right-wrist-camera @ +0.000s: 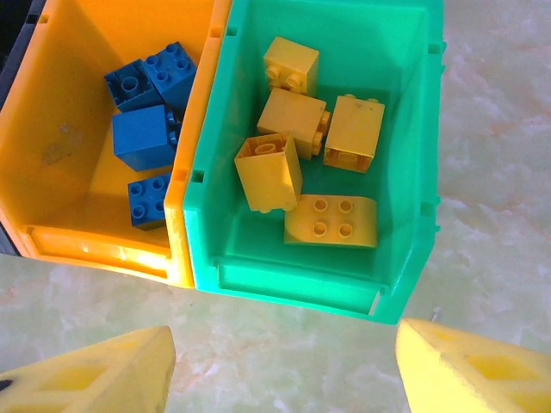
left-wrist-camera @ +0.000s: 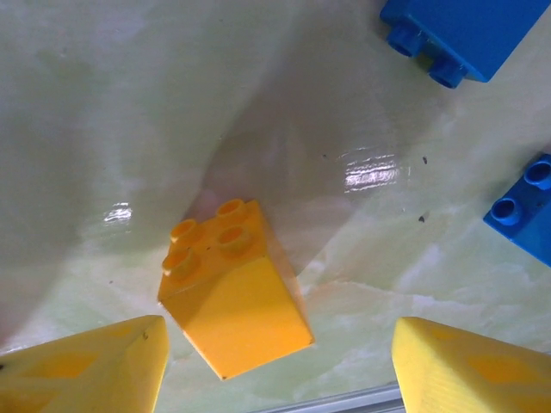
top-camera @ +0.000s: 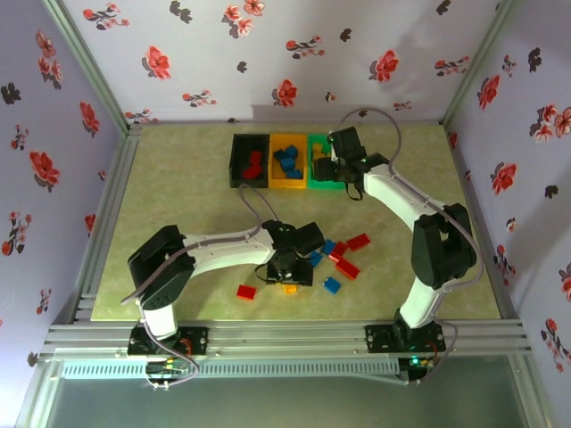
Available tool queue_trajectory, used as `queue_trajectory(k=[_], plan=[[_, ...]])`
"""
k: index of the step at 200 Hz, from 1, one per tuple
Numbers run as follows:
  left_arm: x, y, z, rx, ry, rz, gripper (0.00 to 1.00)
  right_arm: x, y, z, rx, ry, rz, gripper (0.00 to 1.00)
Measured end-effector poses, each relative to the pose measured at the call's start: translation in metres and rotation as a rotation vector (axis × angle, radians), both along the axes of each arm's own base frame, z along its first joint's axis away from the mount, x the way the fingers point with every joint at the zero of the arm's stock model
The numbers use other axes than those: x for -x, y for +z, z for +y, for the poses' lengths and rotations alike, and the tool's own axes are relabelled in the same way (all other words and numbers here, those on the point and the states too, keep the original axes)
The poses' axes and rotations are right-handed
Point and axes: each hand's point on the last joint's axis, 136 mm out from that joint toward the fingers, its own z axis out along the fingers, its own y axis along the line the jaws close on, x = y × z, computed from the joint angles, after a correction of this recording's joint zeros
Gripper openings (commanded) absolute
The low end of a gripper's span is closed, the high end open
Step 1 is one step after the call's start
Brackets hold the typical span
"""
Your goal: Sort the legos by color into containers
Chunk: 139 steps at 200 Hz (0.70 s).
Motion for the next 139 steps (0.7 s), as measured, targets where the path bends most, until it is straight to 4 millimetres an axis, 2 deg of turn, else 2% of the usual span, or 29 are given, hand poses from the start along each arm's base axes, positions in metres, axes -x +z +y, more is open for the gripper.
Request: queue_trajectory(k=[61,92,105,139], plan=[[0.000,-0.014,0.000,-0.035,-0.029,0.021,0.55,0.007,-0.006,-0.008,0.005,-0.010,0.017,0.69],[-0.003,-0.020,0.002,-0.047,-0.035,0.026,0.42,0.009,-0.010,-0.011,0.009,-0.013,0.026,0.69],[-0.006,-0.021,0.003,-0.050,-0.036,0.028,0.36,0.011,-0.012,-0.012,0.010,-0.015,0.031,0.69],[-0.024,-0.015,0.001,-0.032,-0.022,0.004,0.33,0.016,-0.017,-0.018,0.015,-0.025,0.044,0.69]])
